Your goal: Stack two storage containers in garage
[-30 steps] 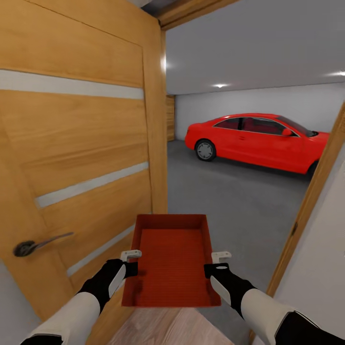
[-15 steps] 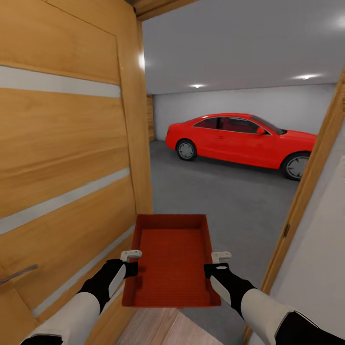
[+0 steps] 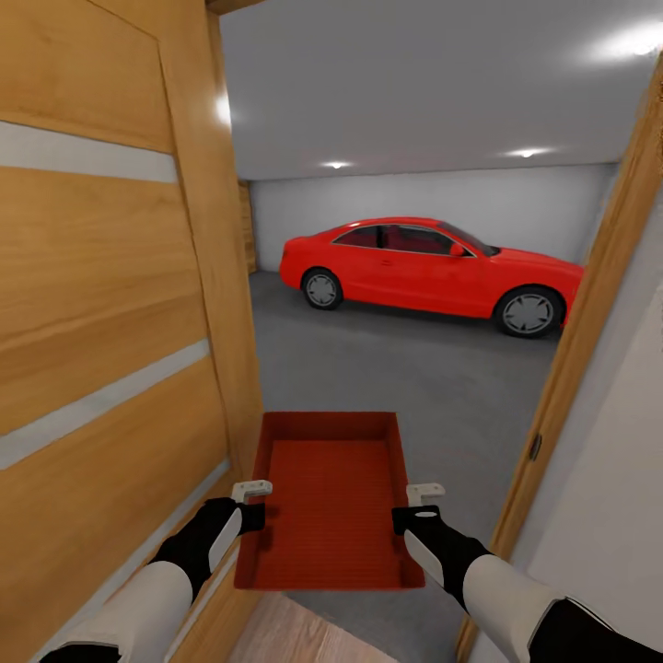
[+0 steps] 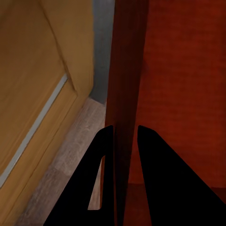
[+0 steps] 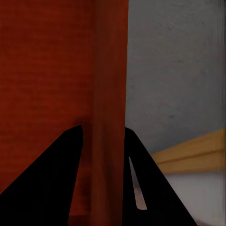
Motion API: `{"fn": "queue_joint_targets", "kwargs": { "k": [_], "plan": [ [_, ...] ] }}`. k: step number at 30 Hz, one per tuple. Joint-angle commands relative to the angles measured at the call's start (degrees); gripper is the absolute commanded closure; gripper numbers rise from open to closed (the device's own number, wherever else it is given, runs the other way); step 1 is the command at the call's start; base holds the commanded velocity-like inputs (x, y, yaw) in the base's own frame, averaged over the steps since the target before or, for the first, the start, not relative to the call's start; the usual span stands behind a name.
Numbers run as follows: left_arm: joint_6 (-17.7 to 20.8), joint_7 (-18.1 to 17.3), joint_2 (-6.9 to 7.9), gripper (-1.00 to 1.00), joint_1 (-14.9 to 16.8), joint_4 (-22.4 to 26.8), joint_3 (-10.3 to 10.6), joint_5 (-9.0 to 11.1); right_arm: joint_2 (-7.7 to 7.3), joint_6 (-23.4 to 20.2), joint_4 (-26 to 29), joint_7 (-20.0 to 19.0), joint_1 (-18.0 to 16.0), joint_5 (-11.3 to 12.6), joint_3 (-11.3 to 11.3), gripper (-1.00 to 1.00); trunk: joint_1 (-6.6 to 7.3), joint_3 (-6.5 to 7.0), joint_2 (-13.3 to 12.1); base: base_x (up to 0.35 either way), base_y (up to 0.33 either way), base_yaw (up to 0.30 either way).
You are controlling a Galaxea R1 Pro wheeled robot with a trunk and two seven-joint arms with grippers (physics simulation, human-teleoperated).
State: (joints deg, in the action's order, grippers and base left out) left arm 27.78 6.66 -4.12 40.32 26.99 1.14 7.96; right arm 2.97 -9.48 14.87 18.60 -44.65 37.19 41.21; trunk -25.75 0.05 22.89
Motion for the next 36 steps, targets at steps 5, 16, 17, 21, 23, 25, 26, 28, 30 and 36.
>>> {"fn": "queue_joint_targets", "kwargs": {
  "k": [5, 16, 17, 21, 23, 25, 26, 28, 30, 36],
  "plan": [
    [0.24, 0.63, -0.01, 1.00, -0.07, -0.01, -0.17, 1.09, 0.02, 0.14, 0.22, 4.87, -0.08, -1.63, -1.75, 1.00, -0.04, -0.02, 0.04, 0.220, 0.143, -0.277],
    [0.26, 0.63, -0.01, 1.00, -0.07, -0.01, -0.18, 1.09, 0.02, 0.12, 0.20, 4.87, -0.08, -1.63, -1.75, 1.00, -0.04, -0.02, 0.04, 0.220, 0.142, -0.277],
    [0.26, 0.63, -0.01, 1.00, -0.07, -0.01, -0.16, 1.09, 0.02, 0.12, 0.22, 4.87, -0.08, -1.63, -1.75, 1.00, -0.04, -0.02, 0.04, 0.220, 0.142, -0.277],
    [0.24, 0.63, -0.01, 1.00, -0.07, -0.01, -0.18, 1.09, 0.02, 0.12, 0.20, 4.87, -0.08, -1.64, -1.75, 1.00, -0.04, -0.02, 0.04, 0.217, 0.139, -0.277],
    [0.24, 0.63, -0.01, 1.00, -0.07, -0.01, -0.17, 1.09, 0.02, 0.13, 0.19, 4.87, -0.08, -1.66, -1.75, 1.00, -0.04, -0.02, 0.04, 0.208, 0.121, -0.277],
    [0.25, 0.63, -0.01, 1.00, -0.07, -0.01, -0.17, 1.09, 0.02, 0.13, 0.20, 4.87, -0.08, -1.64, -1.75, 1.00, -0.04, -0.02, 0.04, 0.202, 0.109, -0.277],
    [0.25, 0.63, -0.01, 1.00, -0.07, -0.01, -0.16, 1.09, 0.02, 0.12, 0.19, 4.87, -0.08, -1.66, -1.75, 1.00, -0.04, -0.02, 0.04, 0.197, 0.102, -0.277],
    [0.26, 0.63, -0.01, 1.00, -0.07, -0.01, -0.15, 1.09, 0.02, 0.13, 0.22, 4.87, -0.08, -1.67, -1.75, 1.00, -0.04, -0.02, 0.04, 0.194, 0.098, -0.277],
    [0.26, 0.63, -0.01, 1.00, -0.07, -0.01, -0.14, 1.09, 0.02, 0.12, 0.23, 4.87, -0.08, -1.64, -1.75, 1.00, -0.04, -0.02, 0.04, 0.192, 0.095, -0.277],
    [0.26, 0.63, -0.01, 1.00, -0.07, -0.01, -0.15, 1.09, 0.02, 0.14, 0.18, 4.87, -0.08, -1.67, -1.75, 1.00, -0.04, -0.02, 0.04, 0.191, 0.092, -0.277]
  ]
}}
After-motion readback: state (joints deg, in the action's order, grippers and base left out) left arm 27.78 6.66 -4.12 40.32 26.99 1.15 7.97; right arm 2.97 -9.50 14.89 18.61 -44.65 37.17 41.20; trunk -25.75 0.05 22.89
